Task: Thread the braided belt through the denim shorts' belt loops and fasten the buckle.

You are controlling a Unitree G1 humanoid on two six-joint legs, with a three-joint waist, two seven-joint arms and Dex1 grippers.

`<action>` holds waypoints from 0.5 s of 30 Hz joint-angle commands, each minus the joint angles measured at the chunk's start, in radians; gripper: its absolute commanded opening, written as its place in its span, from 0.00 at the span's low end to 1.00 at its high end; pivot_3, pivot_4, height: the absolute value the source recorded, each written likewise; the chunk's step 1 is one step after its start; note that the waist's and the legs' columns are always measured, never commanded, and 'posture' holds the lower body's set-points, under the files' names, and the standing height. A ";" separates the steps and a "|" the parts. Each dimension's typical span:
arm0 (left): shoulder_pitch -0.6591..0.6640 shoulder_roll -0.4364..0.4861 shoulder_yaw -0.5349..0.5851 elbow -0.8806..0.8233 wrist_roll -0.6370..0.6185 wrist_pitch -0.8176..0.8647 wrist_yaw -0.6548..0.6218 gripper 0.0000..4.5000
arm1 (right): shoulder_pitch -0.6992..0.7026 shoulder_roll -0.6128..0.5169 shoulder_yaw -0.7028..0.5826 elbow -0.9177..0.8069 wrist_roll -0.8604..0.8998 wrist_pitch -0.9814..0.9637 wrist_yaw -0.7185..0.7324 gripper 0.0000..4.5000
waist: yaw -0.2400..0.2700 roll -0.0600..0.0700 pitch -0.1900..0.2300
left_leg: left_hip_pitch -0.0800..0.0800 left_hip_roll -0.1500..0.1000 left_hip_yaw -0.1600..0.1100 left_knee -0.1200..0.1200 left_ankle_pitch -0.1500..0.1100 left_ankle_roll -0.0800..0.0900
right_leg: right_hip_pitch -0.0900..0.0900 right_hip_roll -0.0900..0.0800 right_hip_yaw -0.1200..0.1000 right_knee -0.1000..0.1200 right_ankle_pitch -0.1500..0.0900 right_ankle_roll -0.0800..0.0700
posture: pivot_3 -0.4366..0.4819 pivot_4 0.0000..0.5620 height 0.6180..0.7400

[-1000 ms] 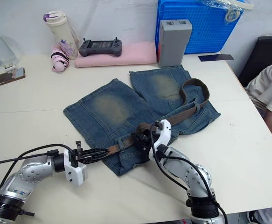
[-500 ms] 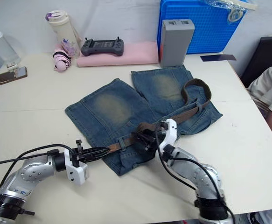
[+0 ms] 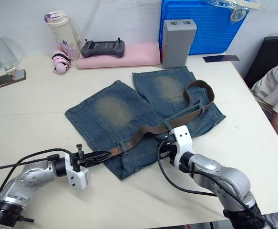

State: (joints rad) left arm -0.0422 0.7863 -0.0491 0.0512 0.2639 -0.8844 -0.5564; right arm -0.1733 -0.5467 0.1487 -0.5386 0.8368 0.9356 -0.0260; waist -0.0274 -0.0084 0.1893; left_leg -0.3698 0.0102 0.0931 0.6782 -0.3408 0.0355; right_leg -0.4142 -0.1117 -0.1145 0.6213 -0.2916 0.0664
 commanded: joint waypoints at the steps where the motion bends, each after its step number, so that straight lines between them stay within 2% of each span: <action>1: 0.045 0.066 0.058 0.016 -0.042 -0.064 0.014 0.00 | 0.019 0.016 0.030 0.018 -0.072 0.014 0.020 0.01 | 0.000 -0.001 0.000 | 0.000 0.000 0.000 0.000 0.000 0.000 | 0.000 0.000 0.000 0.000 0.000 0.000 | 0.48 0.27 0.90; 4: 0.107 0.156 0.115 0.081 -0.071 -0.145 0.014 0.00 | 0.023 0.038 0.039 0.024 -0.110 0.021 0.042 0.01 | -0.003 -0.002 -0.001 | 0.001 0.000 0.000 0.000 0.000 0.000 | 0.000 0.000 0.000 0.000 0.000 0.000 | 0.48 0.27 0.90; 8: 0.235 0.357 0.244 0.406 -0.031 -0.415 0.046 0.00 | 0.014 0.069 0.048 0.031 -0.147 0.036 0.068 0.01 | -0.011 -0.006 -0.004 | 0.003 0.001 0.001 -0.004 0.000 -0.001 | -0.001 0.000 0.000 0.001 -0.001 -0.003 | 0.48 0.27 0.90; 12: 0.279 0.476 0.319 0.725 0.085 -0.612 0.104 0.00 | 0.007 0.089 0.048 0.034 -0.176 0.045 0.095 0.01 | -0.004 -0.008 -0.005 | 0.005 0.001 0.002 -0.011 0.000 0.000 | -0.001 0.000 -0.001 0.000 -0.002 -0.004 | 0.48 0.27 0.90; 15: 0.304 0.534 0.362 0.896 0.229 -0.646 0.188 0.00 | 0.002 0.103 0.048 0.040 -0.197 0.051 0.116 0.01 | -0.005 -0.011 -0.007 | 0.006 0.001 0.003 -0.011 -0.001 0.002 | -0.001 0.000 -0.001 0.000 -0.002 -0.004 | 0.48 0.27 0.90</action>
State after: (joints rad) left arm 0.2404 1.2916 0.2842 0.8556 0.4056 -1.5151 -0.4109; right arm -0.1828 -0.4535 0.1742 -0.5284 0.6547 0.9580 0.0770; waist -0.0321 -0.0192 0.1828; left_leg -0.3635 0.0114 0.0960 0.6664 -0.3418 0.0371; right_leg -0.4155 -0.1118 -0.1161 0.6212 -0.2938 0.0624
